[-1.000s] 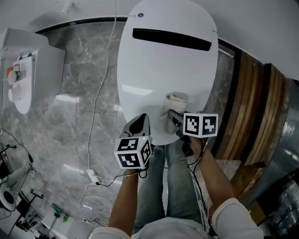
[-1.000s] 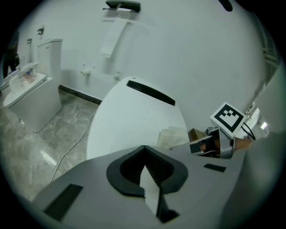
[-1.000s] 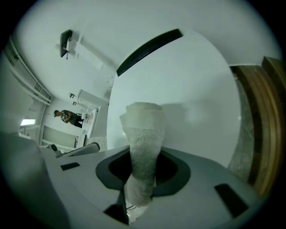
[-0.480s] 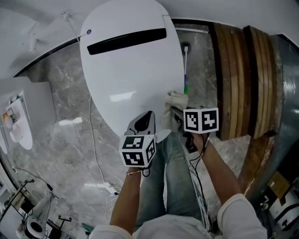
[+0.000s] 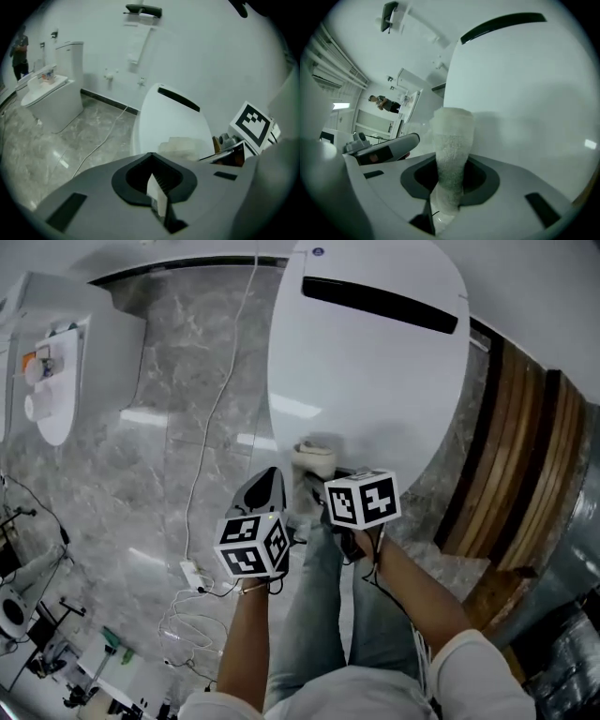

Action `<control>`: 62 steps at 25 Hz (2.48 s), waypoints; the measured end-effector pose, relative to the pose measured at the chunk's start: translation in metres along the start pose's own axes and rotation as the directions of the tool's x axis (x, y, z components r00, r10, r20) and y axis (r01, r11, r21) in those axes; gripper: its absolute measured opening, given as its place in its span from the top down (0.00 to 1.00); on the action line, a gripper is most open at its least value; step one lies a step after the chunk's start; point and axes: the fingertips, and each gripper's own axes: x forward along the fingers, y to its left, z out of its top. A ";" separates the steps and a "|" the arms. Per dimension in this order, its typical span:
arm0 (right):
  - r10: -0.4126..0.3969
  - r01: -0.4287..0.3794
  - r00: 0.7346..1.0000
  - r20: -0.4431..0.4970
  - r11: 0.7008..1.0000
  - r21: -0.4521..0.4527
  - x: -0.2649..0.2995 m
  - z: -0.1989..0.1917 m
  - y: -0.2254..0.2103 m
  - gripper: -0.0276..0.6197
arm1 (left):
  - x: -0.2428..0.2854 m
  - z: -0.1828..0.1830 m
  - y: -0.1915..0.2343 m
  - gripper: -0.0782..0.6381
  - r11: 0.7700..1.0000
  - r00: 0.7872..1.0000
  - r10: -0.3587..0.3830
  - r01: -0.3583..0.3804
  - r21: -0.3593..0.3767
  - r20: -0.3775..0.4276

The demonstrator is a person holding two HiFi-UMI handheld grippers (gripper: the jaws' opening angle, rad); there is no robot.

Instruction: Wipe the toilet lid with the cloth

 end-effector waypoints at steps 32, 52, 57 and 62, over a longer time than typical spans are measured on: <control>-0.156 0.069 0.966 0.205 0.925 0.375 -0.101 -0.082 -0.135 0.81 | 0.030 -0.076 -0.147 0.87 0.959 0.957 -0.197 0.233 0.164 -0.212; -0.101 0.116 0.843 0.528 0.993 0.005 -0.338 0.101 0.105 0.81 | -0.204 0.259 -0.199 0.88 0.977 0.904 -0.206 0.167 0.133 0.376; -0.083 0.171 0.787 0.611 0.981 -0.088 -0.391 0.153 0.139 0.81 | -0.234 0.312 -0.217 0.88 0.979 0.866 -0.195 0.144 0.145 0.461; -0.059 0.216 0.731 0.679 0.965 -0.149 -0.436 0.197 0.169 0.81 | -0.256 0.356 -0.232 0.88 0.978 0.840 -0.197 0.136 0.155 0.506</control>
